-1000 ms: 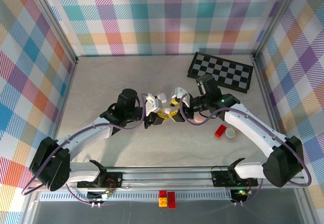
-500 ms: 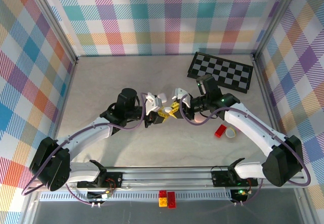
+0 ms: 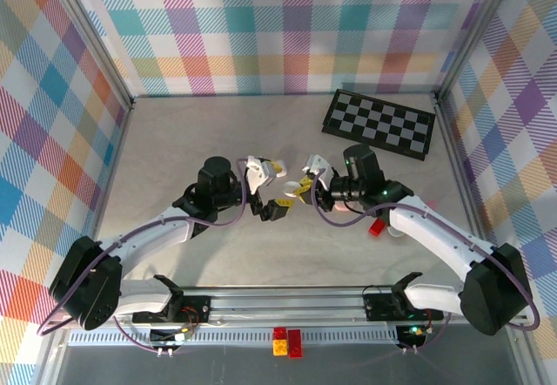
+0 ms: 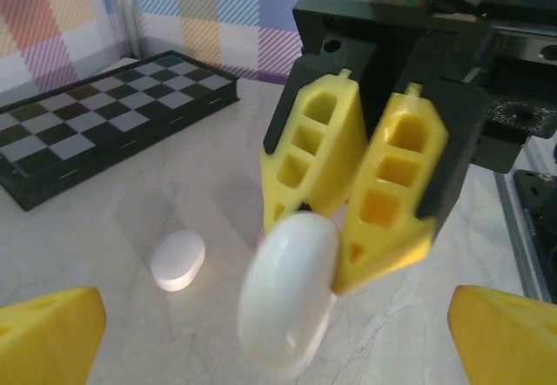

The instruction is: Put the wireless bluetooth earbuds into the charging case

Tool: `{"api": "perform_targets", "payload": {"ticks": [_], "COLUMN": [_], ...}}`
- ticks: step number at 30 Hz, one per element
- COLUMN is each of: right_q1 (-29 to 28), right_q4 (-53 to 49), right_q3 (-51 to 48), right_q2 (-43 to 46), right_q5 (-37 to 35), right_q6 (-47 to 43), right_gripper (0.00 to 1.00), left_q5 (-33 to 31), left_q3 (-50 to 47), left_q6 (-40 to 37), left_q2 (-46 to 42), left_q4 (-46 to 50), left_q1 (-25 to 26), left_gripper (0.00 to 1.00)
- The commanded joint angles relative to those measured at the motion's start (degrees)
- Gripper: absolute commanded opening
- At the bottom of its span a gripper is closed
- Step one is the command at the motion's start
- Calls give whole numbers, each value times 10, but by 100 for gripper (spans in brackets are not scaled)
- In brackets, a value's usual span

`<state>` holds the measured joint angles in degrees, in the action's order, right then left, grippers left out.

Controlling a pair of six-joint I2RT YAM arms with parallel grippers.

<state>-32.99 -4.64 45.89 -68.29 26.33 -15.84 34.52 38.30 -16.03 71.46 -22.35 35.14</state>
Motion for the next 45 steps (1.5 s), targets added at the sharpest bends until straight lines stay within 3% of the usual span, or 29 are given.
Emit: {"api": "perform_targets", "payload": {"ticks": [1,8,11,17,26,28,35,40,44,45], "right_q1": [9,12,10,-15,-51,-52,-49,-23,9,23], "right_q4": [130,160,189,158,195,188,99,48,29,28], "right_q3": [-34,-69,-93,-78,-86,-88,-72,-63,-69,-72], "right_q2": [24,-6,-35,-121,-230,-232,-162,-78,0,19], "right_q5": [-95,-112,-105,-119,-175,-189,-263,-314,-386,-399], "right_q6": [177,465,548,595,658,657,590,511,393,357], "right_gripper": [7,7,7,7,11,18,69,86,100,99], "left_q5": [-40,-114,-125,-135,-137,-133,-97,-100,-189,-218], "left_q3": [-37,-96,-114,-136,-145,-142,-116,-119,-132,-137], "left_q6": [14,-14,-17,-21,-34,-38,-51,-25,12,19], "left_q2": [-32,-95,-116,-140,-157,-156,-138,-140,-161,-169], "left_q4": [-36,25,32,39,52,59,106,87,61,55], "left_q1": [3,1,0,0,0,0,-10,-37,-73,-85], "left_gripper": [100,100,100,100,100,100,100,100,100,100]}}
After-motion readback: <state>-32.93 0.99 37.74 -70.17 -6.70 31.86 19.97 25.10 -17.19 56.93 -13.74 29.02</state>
